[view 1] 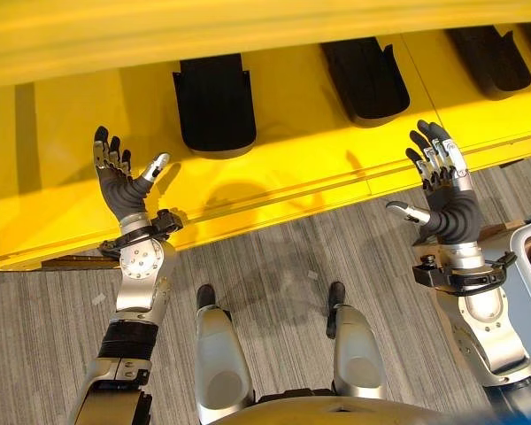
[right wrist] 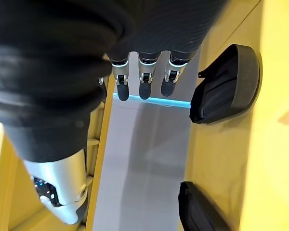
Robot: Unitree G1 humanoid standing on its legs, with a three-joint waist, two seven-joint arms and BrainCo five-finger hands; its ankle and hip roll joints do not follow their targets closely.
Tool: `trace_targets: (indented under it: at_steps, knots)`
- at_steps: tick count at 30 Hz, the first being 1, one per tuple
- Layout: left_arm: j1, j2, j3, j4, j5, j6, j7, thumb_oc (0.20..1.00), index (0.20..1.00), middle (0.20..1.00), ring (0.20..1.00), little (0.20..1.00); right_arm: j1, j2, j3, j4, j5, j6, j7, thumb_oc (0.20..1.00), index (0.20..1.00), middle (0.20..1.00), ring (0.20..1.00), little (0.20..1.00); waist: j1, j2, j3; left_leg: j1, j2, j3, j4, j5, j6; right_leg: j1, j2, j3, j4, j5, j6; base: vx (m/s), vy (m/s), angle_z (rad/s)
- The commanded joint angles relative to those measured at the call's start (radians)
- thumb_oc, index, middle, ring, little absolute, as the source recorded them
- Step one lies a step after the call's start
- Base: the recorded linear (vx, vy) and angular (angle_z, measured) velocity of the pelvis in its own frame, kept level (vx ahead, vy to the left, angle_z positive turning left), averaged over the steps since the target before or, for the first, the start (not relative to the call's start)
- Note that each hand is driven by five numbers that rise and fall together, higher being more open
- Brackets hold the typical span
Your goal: Move parts from the plastic box to the shelf.
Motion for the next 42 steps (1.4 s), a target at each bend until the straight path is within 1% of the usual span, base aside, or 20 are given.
trace_targets:
  at_steps: [1, 4, 9, 13, 23, 29, 33, 42]
  knots:
    - [-0.083, 0.043, 0.007, 0.056, 0.055, -0.066, 0.016, 1.000, 1.000, 1.000, 1.000, 1.000, -0.013, -0.007, -0.053, -0.076, 0.013, -0.079, -0.020, 1.000, 1.000, 1.000, 1.000, 1.000, -0.001, -0.024, -0.021, 0.003, 0.009, -0.014, 0.005, 0.075, -0.003, -0.021, -0.004, 0.028, 0.115, 0.001, -0.037, 0.00, 0.000, 0.00]
    - [-0.139, 0.047, -0.012, 0.143, 0.012, -0.071, 0.013, 1.000, 1.000, 1.000, 1.000, 1.000, -0.010, -0.008, -0.054, -0.082, 0.018, -0.085, -0.021, 1.000, 1.000, 1.000, 1.000, 1.000, -0.014, -0.032, -0.017, -0.011, 0.010, -0.015, 0.018, 0.073, -0.005, -0.031, -0.003, 0.033, 0.120, 0.002, -0.036, 0.00, 0.000, 0.00]
    - [-0.191, 0.064, -0.029, 0.254, 0.001, -0.062, 0.021, 1.000, 1.000, 1.000, 1.000, 1.000, 0.002, -0.012, -0.049, -0.089, 0.030, -0.091, -0.016, 1.000, 1.000, 1.000, 1.000, 1.000, -0.024, -0.037, -0.017, -0.017, 0.013, -0.011, 0.029, 0.068, -0.007, -0.040, 0.000, 0.040, 0.127, 0.000, -0.036, 0.00, 0.000, 0.00]
    - [-0.238, 0.079, -0.039, 0.371, -0.046, -0.057, 0.009, 1.000, 1.000, 1.000, 1.000, 1.000, 0.021, -0.018, -0.043, -0.102, 0.041, -0.099, -0.009, 1.000, 1.000, 1.000, 1.000, 1.000, -0.038, -0.043, -0.015, -0.028, 0.018, -0.006, 0.048, 0.061, -0.008, -0.054, 0.003, 0.052, 0.138, -0.001, -0.037, 0.00, 0.013, -0.03]
    - [-0.280, 0.081, -0.062, 0.462, -0.055, -0.041, -0.001, 1.000, 1.000, 1.000, 1.000, 1.000, 0.046, -0.029, -0.041, -0.112, 0.046, -0.103, -0.004, 1.000, 1.000, 1.000, 1.000, 1.000, -0.051, -0.054, -0.016, -0.045, 0.024, -0.007, 0.065, 0.056, -0.012, -0.073, 0.010, 0.062, 0.149, 0.000, -0.037, 0.00, 0.001, 0.00]
    - [-0.291, 0.064, -0.082, 0.479, -0.053, -0.036, -0.011, 1.000, 1.000, 1.000, 1.000, 1.000, 0.053, -0.029, -0.044, -0.118, 0.048, -0.105, -0.001, 1.000, 1.000, 1.000, 1.000, 1.000, -0.058, -0.057, -0.016, -0.052, 0.026, -0.004, 0.069, 0.055, -0.014, -0.083, 0.013, 0.068, 0.156, -0.001, -0.038, 0.00, 0.002, -0.01]
    - [-0.295, 0.015, -0.120, 0.456, -0.053, -0.040, -0.013, 1.000, 1.000, 1.000, 1.000, 1.000, 0.051, -0.026, -0.041, -0.117, 0.051, -0.103, -0.003, 1.000, 1.000, 1.000, 1.000, 1.000, -0.062, -0.059, -0.014, -0.056, 0.027, -0.002, 0.073, 0.055, -0.014, -0.090, 0.016, 0.074, 0.160, 0.001, -0.040, 0.01, 0.012, -0.07]
    - [-0.295, -0.023, -0.144, 0.426, -0.054, -0.038, -0.023, 1.000, 1.000, 1.000, 1.000, 1.000, 0.045, -0.029, -0.037, -0.124, 0.045, -0.096, -0.005, 1.000, 1.000, 1.000, 1.000, 1.000, -0.064, -0.059, -0.013, -0.060, 0.028, 0.000, 0.076, 0.054, -0.012, -0.098, 0.019, 0.079, 0.167, 0.001, -0.041, 0.00, 0.003, -0.04]
